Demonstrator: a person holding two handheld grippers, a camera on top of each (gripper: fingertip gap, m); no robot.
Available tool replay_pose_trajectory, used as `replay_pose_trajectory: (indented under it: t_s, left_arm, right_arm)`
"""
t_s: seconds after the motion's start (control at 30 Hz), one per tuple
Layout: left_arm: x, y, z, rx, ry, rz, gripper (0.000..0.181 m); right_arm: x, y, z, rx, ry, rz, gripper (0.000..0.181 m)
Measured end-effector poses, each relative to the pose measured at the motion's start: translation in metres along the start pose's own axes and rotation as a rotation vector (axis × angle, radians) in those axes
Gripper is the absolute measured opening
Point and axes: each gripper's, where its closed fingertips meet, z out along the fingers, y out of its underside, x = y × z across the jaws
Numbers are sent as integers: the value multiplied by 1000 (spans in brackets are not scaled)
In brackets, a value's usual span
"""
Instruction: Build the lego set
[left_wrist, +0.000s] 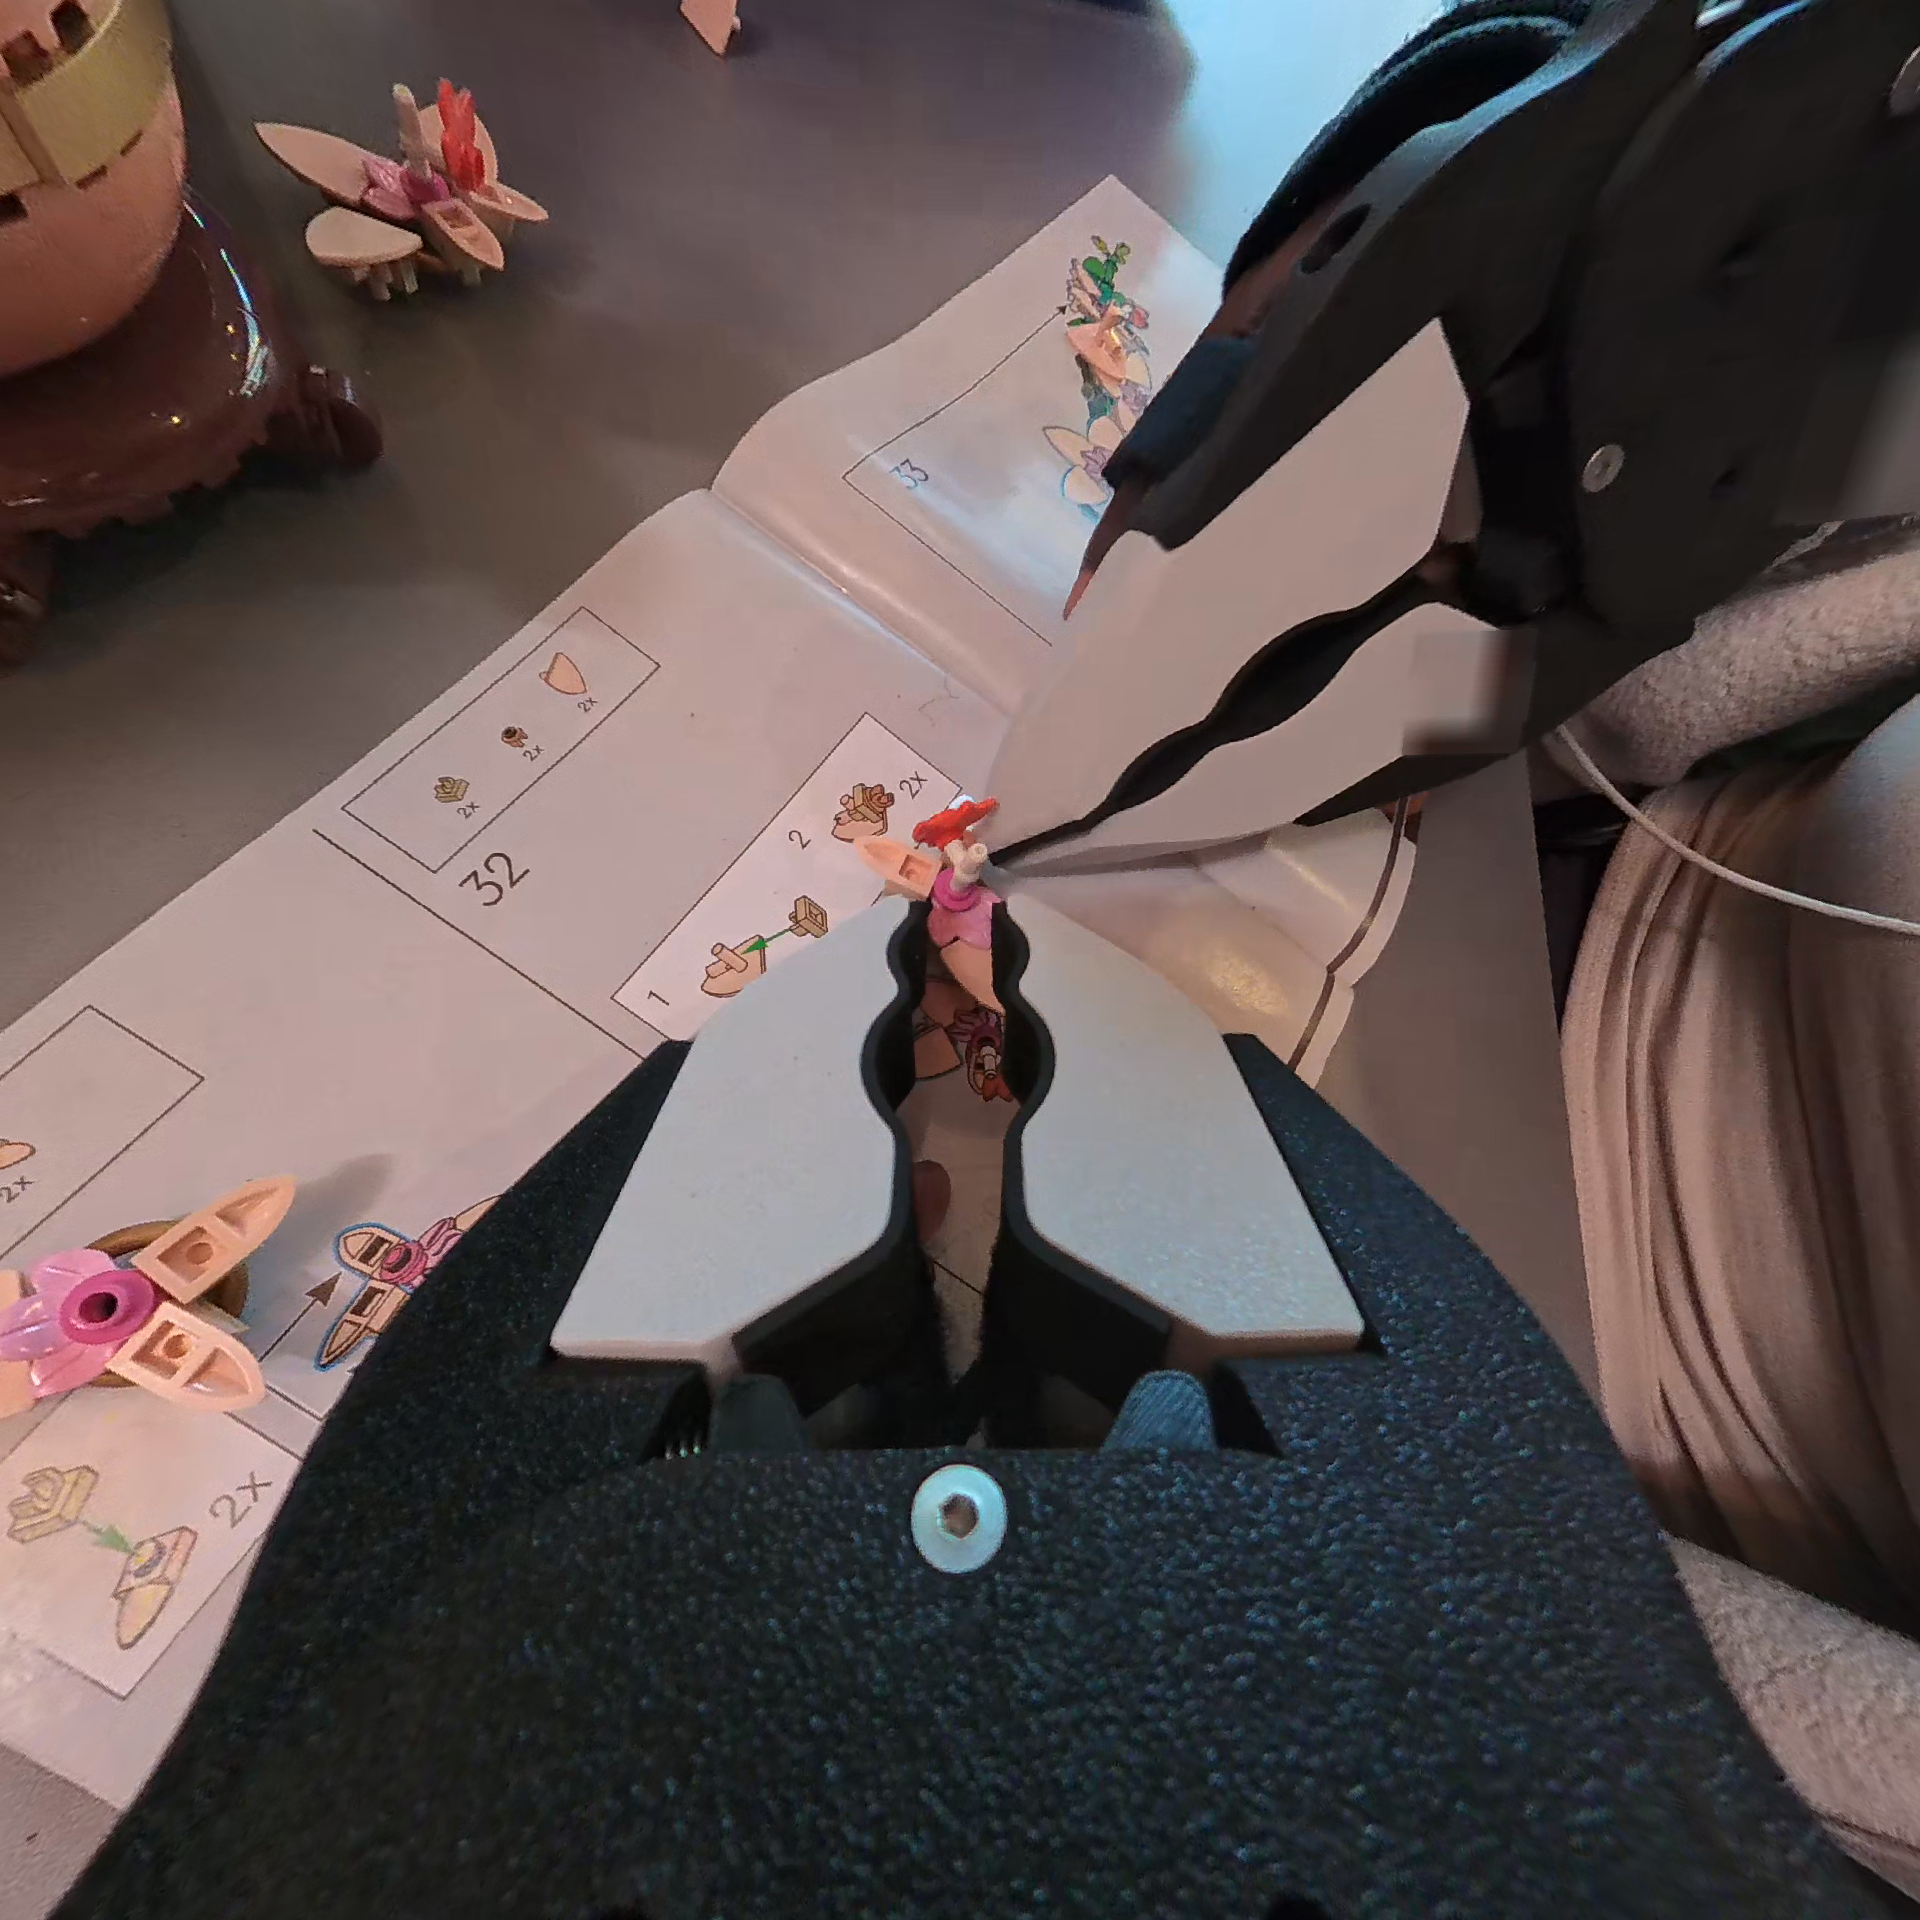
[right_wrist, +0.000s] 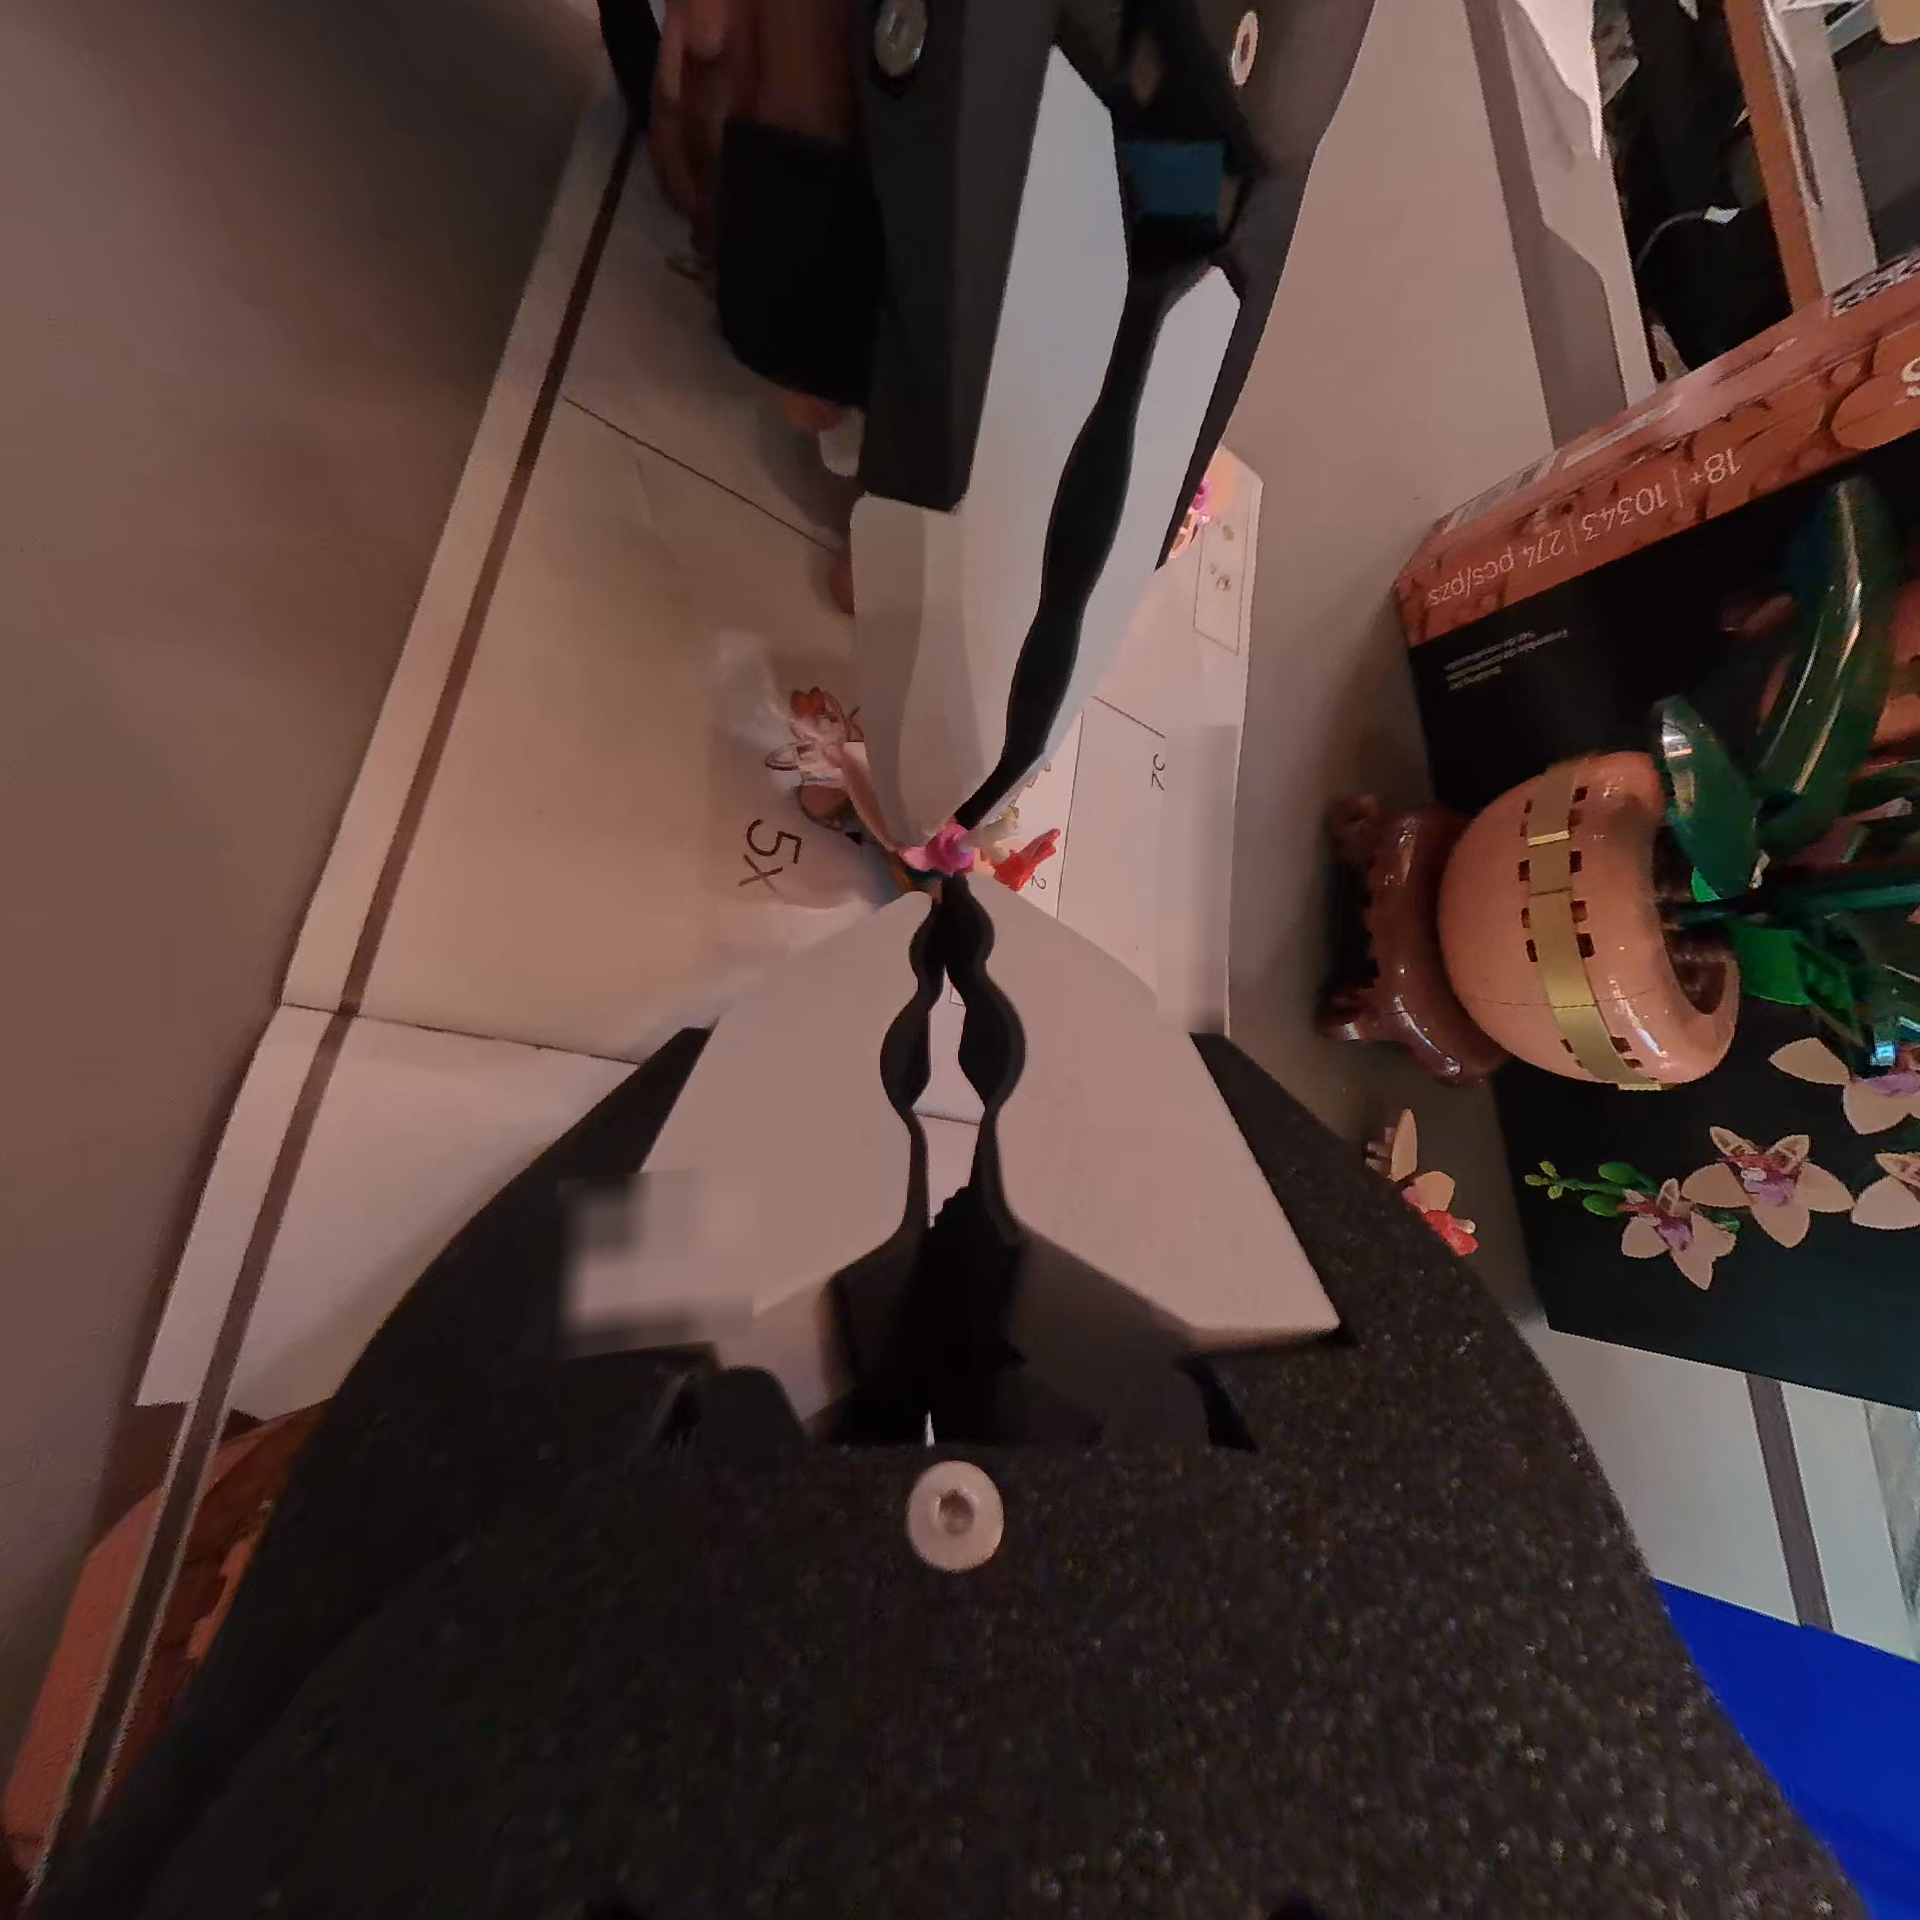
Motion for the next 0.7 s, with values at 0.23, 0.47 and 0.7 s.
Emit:
replay_pose_trajectory:
  t_s: [0.23,0.47,0.7]
  left_arm:
    - [0,0,0,1,-2,-1,11]
    - [-1,0,0,1,-6,2,11]
    - [0,0,0,2,-5,2,11]
  right_arm:
    - [0,0,2,-20,-28,30,0]
    - [-1,-3,3,-22,-42,-9,0]
    - [-1,-3,3,-21,-47,-5,0]
